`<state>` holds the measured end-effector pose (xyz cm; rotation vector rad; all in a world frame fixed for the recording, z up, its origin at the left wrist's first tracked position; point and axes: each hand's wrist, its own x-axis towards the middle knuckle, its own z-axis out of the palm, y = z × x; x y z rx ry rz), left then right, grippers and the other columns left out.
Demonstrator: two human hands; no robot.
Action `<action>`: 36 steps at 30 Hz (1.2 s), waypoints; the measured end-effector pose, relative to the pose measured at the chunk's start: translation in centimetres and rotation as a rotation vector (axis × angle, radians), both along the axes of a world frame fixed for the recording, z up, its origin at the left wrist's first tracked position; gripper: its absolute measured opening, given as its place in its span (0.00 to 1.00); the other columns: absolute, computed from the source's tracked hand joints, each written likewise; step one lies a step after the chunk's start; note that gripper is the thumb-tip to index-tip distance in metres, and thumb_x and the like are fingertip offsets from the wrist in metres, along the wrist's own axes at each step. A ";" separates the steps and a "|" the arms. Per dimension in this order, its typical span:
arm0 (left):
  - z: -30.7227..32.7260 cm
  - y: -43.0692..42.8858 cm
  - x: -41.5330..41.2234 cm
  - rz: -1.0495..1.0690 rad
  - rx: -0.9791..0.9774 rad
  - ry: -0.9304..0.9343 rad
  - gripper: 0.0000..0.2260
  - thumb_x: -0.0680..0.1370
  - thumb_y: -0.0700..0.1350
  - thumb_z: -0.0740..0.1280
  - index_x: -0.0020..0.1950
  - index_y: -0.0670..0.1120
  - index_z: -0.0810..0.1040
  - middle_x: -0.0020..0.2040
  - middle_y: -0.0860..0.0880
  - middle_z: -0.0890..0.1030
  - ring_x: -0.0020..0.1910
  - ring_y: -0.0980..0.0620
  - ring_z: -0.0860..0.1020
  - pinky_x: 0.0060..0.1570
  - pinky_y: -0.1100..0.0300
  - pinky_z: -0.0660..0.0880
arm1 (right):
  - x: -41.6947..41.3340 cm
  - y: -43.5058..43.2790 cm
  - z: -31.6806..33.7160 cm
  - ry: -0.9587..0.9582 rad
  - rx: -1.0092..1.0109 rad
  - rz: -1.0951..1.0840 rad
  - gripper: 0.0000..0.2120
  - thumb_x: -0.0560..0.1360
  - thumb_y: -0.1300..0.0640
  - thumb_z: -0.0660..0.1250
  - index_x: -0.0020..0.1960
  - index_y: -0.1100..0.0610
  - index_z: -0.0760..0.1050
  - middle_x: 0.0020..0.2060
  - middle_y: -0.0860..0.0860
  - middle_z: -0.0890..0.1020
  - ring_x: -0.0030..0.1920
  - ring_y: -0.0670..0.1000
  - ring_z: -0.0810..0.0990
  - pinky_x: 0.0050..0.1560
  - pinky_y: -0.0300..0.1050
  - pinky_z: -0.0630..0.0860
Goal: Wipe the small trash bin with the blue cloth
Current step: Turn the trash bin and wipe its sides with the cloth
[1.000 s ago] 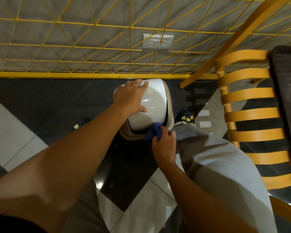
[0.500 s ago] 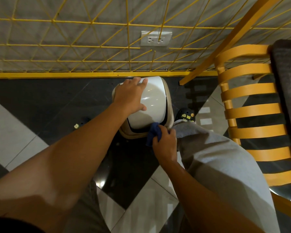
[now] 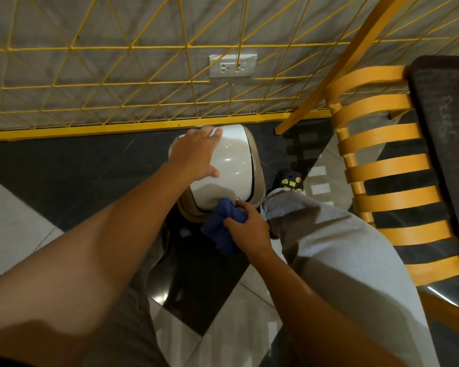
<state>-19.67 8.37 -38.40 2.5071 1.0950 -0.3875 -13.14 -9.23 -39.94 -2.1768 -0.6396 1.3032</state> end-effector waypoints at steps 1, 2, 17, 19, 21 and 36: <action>0.1 0.3 -0.2 -0.037 0.009 0.021 0.43 0.68 0.52 0.73 0.75 0.47 0.51 0.76 0.45 0.57 0.73 0.41 0.58 0.68 0.45 0.61 | 0.3 -0.2 0.4 0.002 0.011 -0.005 0.18 0.72 0.57 0.66 0.61 0.51 0.72 0.50 0.48 0.79 0.51 0.48 0.78 0.45 0.34 0.70; 0.4 0.7 -0.5 -0.082 0.026 0.046 0.43 0.68 0.52 0.73 0.75 0.48 0.51 0.76 0.46 0.57 0.73 0.42 0.58 0.69 0.46 0.60 | 0.5 -0.3 0.7 0.013 0.023 0.000 0.18 0.71 0.57 0.67 0.60 0.50 0.73 0.48 0.46 0.79 0.49 0.46 0.78 0.43 0.31 0.70; 0.6 0.1 0.0 -0.296 0.071 0.005 0.48 0.65 0.57 0.74 0.75 0.50 0.48 0.77 0.46 0.52 0.75 0.41 0.51 0.72 0.43 0.51 | 4.3 2.6 1.9 0.155 0.181 -0.387 0.22 0.79 0.60 0.56 0.72 0.54 0.58 0.68 0.55 0.69 0.65 0.54 0.71 0.66 0.55 0.70; 0.2 -0.6 0.7 -0.296 0.064 -0.042 0.45 0.66 0.57 0.73 0.75 0.49 0.52 0.77 0.46 0.56 0.75 0.40 0.54 0.71 0.43 0.52 | 4.6 4.7 1.7 0.102 0.250 -0.277 0.24 0.79 0.61 0.55 0.74 0.57 0.55 0.72 0.57 0.64 0.70 0.55 0.66 0.71 0.53 0.64; -0.1 -1.0 0.9 -0.225 0.023 -0.090 0.41 0.68 0.54 0.73 0.74 0.47 0.55 0.75 0.45 0.60 0.74 0.39 0.57 0.71 0.44 0.53 | 4.4 6.2 1.3 0.059 0.244 -0.159 0.24 0.80 0.57 0.54 0.75 0.57 0.53 0.72 0.58 0.61 0.71 0.56 0.63 0.72 0.50 0.61; 0.3 -0.9 1.0 -0.248 0.089 0.032 0.43 0.68 0.61 0.70 0.75 0.50 0.51 0.77 0.49 0.54 0.75 0.43 0.54 0.70 0.46 0.56 | 3.8 0.5 -0.4 -0.088 -0.036 0.033 0.24 0.77 0.57 0.62 0.71 0.52 0.61 0.66 0.55 0.69 0.66 0.57 0.69 0.65 0.52 0.68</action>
